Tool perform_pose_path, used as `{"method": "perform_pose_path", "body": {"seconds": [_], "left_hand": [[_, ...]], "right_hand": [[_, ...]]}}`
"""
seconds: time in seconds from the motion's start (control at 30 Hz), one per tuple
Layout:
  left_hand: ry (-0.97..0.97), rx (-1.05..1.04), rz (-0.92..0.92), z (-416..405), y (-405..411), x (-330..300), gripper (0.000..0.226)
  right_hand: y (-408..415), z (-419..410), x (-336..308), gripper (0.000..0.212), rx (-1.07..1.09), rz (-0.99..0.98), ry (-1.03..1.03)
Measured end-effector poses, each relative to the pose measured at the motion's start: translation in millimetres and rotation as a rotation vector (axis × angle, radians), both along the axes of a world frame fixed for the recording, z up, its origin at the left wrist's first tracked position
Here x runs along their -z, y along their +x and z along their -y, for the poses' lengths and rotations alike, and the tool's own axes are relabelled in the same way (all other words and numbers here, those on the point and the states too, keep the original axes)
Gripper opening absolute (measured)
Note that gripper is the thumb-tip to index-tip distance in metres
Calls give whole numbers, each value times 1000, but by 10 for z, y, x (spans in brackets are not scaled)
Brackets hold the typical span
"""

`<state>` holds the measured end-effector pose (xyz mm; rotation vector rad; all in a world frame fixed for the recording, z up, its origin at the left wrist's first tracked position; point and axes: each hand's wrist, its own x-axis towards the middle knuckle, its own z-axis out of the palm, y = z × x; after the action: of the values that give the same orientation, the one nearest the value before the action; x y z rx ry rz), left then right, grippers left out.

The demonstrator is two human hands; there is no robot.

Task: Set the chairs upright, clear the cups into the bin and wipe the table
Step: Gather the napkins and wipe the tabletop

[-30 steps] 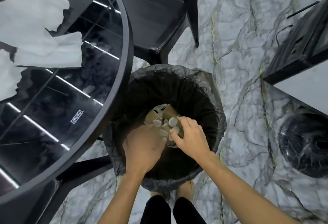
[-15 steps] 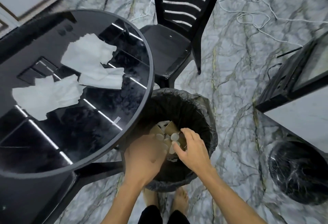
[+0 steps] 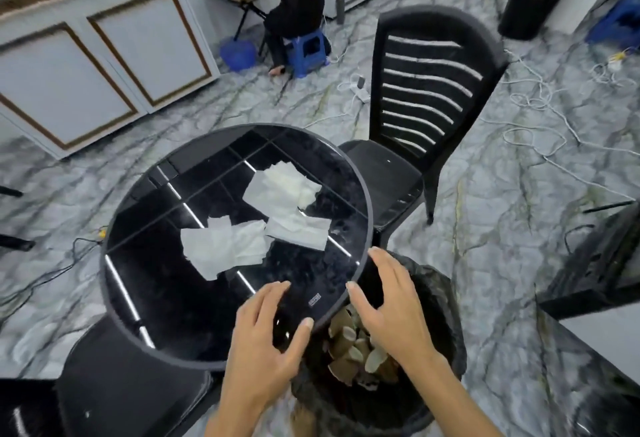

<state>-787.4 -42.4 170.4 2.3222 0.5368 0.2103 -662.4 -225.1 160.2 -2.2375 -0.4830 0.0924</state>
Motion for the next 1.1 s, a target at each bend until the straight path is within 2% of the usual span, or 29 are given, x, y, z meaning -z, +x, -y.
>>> {"method": "perform_pose_path", "body": {"seconds": [0.17, 0.33, 0.5, 0.6, 0.73, 0.83, 0.93, 1.1], "left_hand": [[75, -166, -74, -765, 215, 96, 80], [52, -245, -134, -1254, 630, 277, 93], [66, -145, -240, -1441, 1020, 501, 98], [126, -93, -292, -1621, 1102, 665, 97], [214, 1, -256, -1953, 1226, 768, 89], [256, 111, -255, -2127, 1414, 804, 85], [294, 170, -253, -2191, 1598, 815, 78], [260, 213, -157, -2228, 1602, 815, 60]], "right_hand": [[369, -801, 53, 71, -74, 21, -60], [724, -1565, 361, 73, -105, 88, -172], [1178, -1799, 677, 87, -146, 210, -487], [1474, -1754, 766, 101, -201, 203, -535], [1847, -1899, 728, 110, -391, 244, -550], [1982, -2096, 725, 104, -540, 266, -549], [1951, -2225, 782, 91, -633, 258, -525], [1760, -2178, 921, 62, -515, 255, -247]]}}
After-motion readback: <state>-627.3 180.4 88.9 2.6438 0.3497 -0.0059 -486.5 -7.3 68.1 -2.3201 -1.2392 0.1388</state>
